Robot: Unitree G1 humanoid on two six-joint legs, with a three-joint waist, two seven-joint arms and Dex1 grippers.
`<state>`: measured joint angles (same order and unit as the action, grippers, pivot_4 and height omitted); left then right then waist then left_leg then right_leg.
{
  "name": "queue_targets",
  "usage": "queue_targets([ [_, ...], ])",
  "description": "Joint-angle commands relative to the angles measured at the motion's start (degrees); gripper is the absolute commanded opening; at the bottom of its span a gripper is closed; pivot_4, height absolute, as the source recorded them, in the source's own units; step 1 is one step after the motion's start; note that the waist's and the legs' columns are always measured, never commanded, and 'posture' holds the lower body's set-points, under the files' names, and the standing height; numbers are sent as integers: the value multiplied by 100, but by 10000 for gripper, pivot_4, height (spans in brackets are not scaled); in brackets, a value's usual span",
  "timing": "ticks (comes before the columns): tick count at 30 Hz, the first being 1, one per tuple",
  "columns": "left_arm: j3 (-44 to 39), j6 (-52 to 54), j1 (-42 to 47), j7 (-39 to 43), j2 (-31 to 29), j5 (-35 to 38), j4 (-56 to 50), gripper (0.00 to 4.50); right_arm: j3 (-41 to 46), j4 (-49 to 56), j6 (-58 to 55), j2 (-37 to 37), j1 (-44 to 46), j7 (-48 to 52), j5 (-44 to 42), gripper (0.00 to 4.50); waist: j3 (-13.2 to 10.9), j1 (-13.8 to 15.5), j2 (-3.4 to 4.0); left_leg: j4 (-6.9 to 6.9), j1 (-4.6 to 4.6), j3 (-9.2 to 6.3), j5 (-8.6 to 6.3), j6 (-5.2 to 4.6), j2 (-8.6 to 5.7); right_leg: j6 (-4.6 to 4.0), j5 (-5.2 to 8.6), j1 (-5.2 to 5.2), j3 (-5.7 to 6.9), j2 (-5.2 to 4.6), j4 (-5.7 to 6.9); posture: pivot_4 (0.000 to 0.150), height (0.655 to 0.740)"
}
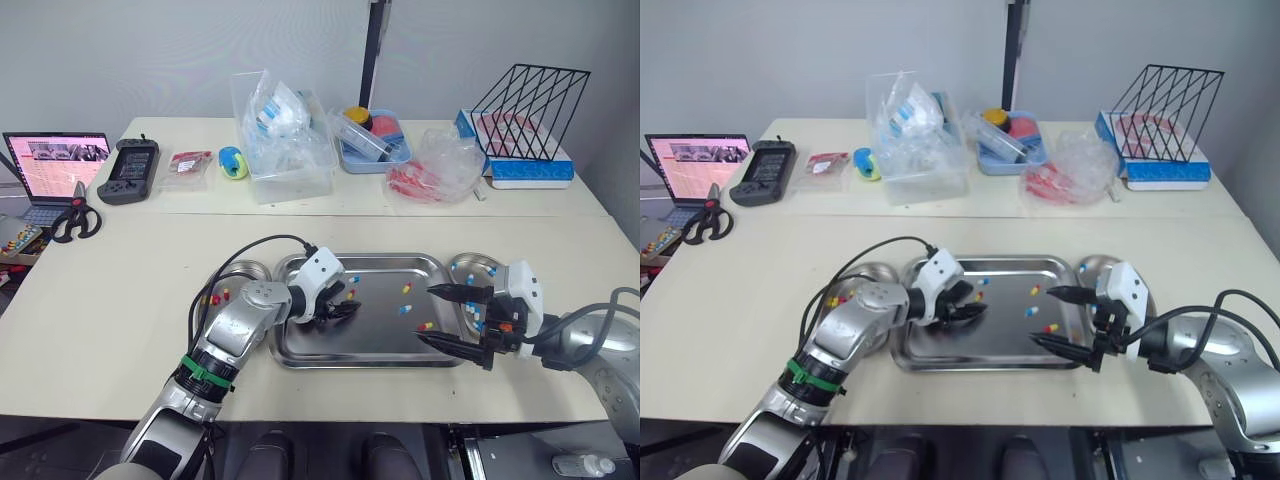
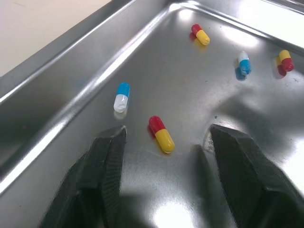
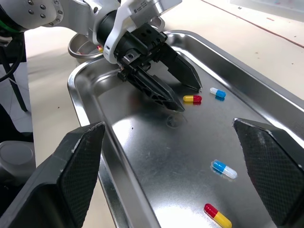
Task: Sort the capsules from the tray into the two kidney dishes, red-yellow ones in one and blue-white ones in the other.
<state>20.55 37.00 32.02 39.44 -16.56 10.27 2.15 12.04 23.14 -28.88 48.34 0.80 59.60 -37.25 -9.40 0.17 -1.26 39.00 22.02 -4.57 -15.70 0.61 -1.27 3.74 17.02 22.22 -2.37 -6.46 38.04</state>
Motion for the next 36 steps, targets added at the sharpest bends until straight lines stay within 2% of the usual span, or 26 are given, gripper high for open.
queue_targets([
  [1,217,-39,-24,111,8,-176,176,13294,130,196,13,11,26,-28,-90,45000,0,3,0,0,0,0,0,0,0,0,0,0,0,0,0,1500,7275],
  [5,244,-125,-79,197,19,-222,214,227,127,207,-19,12,33,-60,-106,45000,1,11,-1,0,0,0,0,0,0,0,0,-1,0,0,0,1500,7275],
  [12,99,-253,-85,359,-97,-205,218,227,152,222,-32,22,-14,-89,-107,45000,1,13,-1,1,-1,0,0,0,0,0,0,-1,0,0,0,1500,7275],
  [18,-481,-732,46,1054,-482,242,17,227,162,179,6,11,-17,-94,-84,45000,1,-13,-1,0,2,-1,0,0,1,0,0,4,0,1,1,1500,7275],
  [22,-1244,-753,-50,1909,-939,1149,-451,227,158,81,53,4,-1,-51,-62,45000,0,-38,0,-1,3,-2,0,0,2,0,0,6,1,1,0,1500,7275],
  [26,-1971,-629,-334,2639,-1718,1813,-816,227,108,-75,106,-22,70,-14,-15,45000,1,-74,0,-3,3,-3,0,0,4,0,0,6,2,1,0,1500,7275],
  [32,-3017,-493,-1051,3085,-2908,2285,-972,227,38,-233,150,-53,227,26,22,45000,0,-108,2,-11,-1,-5,0,-1,9,0,0,9,1,4,-1,1500,7275],
  [36,-3415,-680,-1690,3081,-3376,2118,-847,227,-6,-279,147,-87,315,36,34,45000,-1,-93,4,-11,-2,-5,-1,-1,10,0,0,8,0,3,-2,1500,7275],
])
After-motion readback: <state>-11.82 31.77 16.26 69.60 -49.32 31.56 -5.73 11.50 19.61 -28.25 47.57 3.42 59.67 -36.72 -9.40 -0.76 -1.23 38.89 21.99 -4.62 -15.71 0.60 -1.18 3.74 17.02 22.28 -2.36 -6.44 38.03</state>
